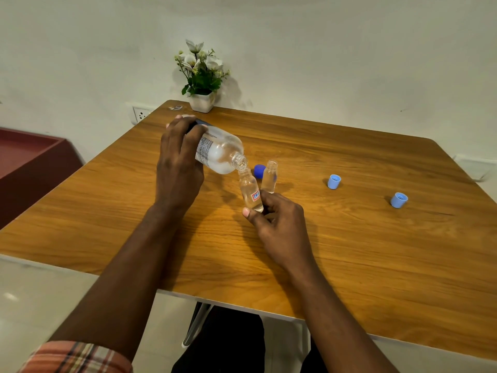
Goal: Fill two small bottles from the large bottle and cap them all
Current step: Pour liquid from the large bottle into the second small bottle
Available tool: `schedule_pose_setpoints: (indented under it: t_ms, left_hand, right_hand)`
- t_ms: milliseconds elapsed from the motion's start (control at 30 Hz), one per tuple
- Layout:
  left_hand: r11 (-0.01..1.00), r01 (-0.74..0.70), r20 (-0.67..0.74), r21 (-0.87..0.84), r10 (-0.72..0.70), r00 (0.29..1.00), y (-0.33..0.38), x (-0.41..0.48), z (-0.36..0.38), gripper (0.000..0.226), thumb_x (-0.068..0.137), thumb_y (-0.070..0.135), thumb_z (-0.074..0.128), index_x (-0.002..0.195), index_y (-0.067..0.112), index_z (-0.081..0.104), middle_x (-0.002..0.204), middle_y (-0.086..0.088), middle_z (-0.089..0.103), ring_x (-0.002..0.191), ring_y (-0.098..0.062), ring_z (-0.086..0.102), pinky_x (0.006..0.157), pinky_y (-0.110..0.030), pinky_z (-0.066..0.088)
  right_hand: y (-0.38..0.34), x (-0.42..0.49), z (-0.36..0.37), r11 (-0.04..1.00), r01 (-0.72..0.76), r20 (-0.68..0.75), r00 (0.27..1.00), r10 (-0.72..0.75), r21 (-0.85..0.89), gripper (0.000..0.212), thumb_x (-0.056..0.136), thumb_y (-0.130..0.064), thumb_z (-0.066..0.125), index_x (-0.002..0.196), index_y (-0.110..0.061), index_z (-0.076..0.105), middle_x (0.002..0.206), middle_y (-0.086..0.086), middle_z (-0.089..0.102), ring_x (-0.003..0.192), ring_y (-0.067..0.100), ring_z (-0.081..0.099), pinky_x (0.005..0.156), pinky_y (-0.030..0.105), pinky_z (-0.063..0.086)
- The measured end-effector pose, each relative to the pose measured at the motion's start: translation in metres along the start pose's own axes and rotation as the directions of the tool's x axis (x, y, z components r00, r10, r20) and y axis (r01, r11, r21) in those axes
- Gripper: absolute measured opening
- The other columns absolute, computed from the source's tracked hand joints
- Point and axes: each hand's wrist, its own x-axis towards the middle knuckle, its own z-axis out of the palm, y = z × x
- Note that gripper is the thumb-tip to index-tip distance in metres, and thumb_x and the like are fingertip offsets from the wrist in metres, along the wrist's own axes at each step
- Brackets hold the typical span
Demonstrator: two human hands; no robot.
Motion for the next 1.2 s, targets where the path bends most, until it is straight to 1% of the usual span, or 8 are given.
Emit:
schedule_pose_setpoints:
  t_ms: [400,567,733,867,967,1200]
  left_hand:
    - [1.000,0.006,0.005,0.004,-0.006,1.000,0.0013,0.0001,-0.0007,0.057,0.078,-0.008,0.071,0.125,0.011,0.042,0.130,-0.026,0.053,0.128,-0.038,0.042,0.101,-0.057,0.041]
    - [1.000,0.007,0.002,0.004,-0.007,1.000,0.0006,0.0006,-0.0007,0.058,0.078,-0.009,0.070,0.125,0.010,0.042,0.130,-0.026,0.053,0.129,-0.035,0.040,0.101,-0.058,0.041]
    - [1.000,0.009,0.005,0.003,-0.009,1.000,0.0001,0.0002,-0.0004,0.059,0.077,-0.010,0.070,0.125,0.011,0.042,0.130,-0.025,0.052,0.129,-0.035,0.040,0.100,-0.059,0.041]
    - [1.000,0.012,0.009,0.004,-0.013,1.000,0.0001,0.0006,-0.0008,0.060,0.077,-0.011,0.070,0.125,0.011,0.042,0.130,-0.026,0.052,0.129,-0.035,0.039,0.101,-0.059,0.040]
    - [1.000,0.007,0.005,0.004,-0.007,1.000,0.0004,0.0007,-0.0013,0.059,0.077,-0.012,0.069,0.125,0.010,0.043,0.129,-0.026,0.053,0.129,-0.037,0.041,0.102,-0.059,0.040]
    - [1.000,0.004,0.011,0.009,-0.004,1.000,0.0012,0.0006,-0.0013,0.059,0.077,-0.012,0.070,0.124,0.010,0.043,0.129,-0.026,0.053,0.128,-0.041,0.043,0.101,-0.058,0.040]
  right_hand:
    - [0.0000,0.0003,-0.0003,1.000,-0.004,0.000,1.000,0.004,-0.006,0.012,0.083,-0.023,0.073,0.093,-0.016,0.072,0.085,-0.004,0.071,0.079,0.014,0.064,0.070,0.042,0.053]
    - [-0.0009,0.0000,-0.0007,1.000,-0.011,0.006,1.000,0.011,0.001,0.013,0.083,-0.023,0.072,0.094,-0.017,0.072,0.086,-0.004,0.071,0.080,0.013,0.064,0.070,0.043,0.053]
    - [-0.0014,0.0001,-0.0006,1.000,-0.013,0.008,1.000,0.013,-0.001,0.014,0.083,-0.023,0.073,0.096,-0.017,0.072,0.088,-0.005,0.071,0.080,0.011,0.064,0.071,0.040,0.053]
    - [-0.0010,0.0002,-0.0006,1.000,-0.004,0.004,1.000,0.004,0.002,0.014,0.082,-0.023,0.073,0.095,-0.016,0.073,0.087,-0.004,0.071,0.080,0.012,0.064,0.070,0.040,0.053]
    - [-0.0003,0.0001,-0.0001,1.000,0.007,0.002,1.000,-0.007,0.004,0.011,0.082,-0.024,0.072,0.091,-0.017,0.072,0.083,-0.003,0.070,0.077,0.015,0.063,0.069,0.042,0.052]
    - [0.0001,-0.0002,-0.0002,1.000,0.004,0.003,1.000,-0.004,0.009,0.011,0.082,-0.024,0.072,0.091,-0.017,0.072,0.083,-0.004,0.070,0.077,0.013,0.064,0.068,0.042,0.052]
